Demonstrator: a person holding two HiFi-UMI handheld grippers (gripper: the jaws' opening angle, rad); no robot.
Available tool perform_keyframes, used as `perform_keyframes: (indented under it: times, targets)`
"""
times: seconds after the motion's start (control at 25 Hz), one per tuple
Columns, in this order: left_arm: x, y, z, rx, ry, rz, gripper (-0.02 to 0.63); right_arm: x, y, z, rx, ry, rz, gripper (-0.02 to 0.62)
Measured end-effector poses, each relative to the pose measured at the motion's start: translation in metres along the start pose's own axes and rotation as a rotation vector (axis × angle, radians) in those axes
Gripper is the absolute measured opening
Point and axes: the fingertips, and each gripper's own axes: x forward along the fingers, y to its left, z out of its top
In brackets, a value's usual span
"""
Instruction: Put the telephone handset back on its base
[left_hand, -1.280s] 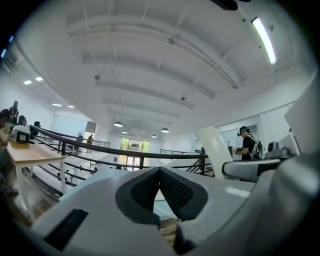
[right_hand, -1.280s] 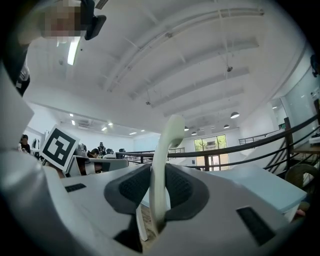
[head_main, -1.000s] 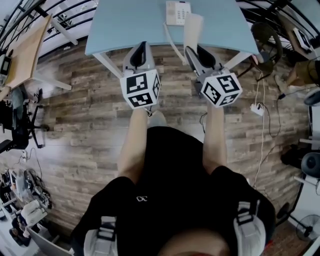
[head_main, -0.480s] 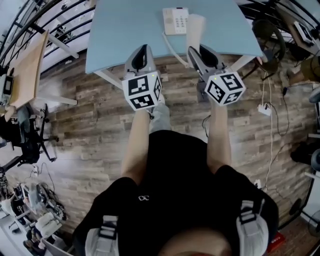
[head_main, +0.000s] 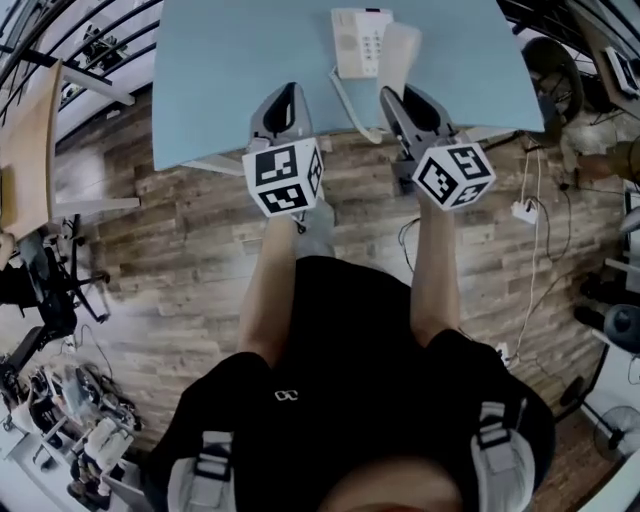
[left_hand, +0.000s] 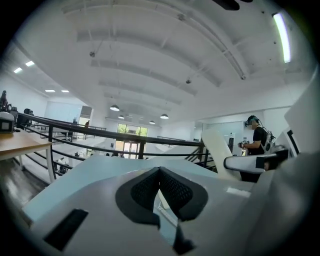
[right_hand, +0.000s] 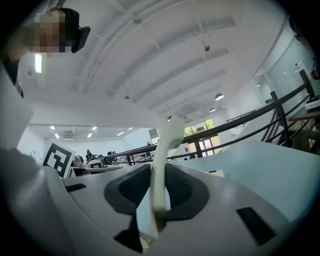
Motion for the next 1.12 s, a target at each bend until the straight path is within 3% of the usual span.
perform_keyframes:
  times: [0.4, 0.64, 0.88, 1.12]
  targets:
    - [0.116, 0.057, 0.006, -0.053, 0.047, -0.039, 0.000, 0.113, -0.052, 0.010, 0.023, 0.046, -0.041, 0.083]
    - [0.166, 0.064, -0.019, -0.090, 0.117, -0.089, 0.000, 0.140, -0.079, -0.019, 0.049, 0.128, -0.074, 0.083]
    - [0.192, 0.053, -0.047, -0.109, 0.183, -0.102, 0.000, 0.148, -0.113, -0.051, 0.160, 0.207, -0.080, 0.083]
    - [0.197, 0.067, -0.050, -0.119, 0.200, -0.047, 0.000, 0.171, -0.130, -0.079, 0.283, 0.294, -0.054, 0.083]
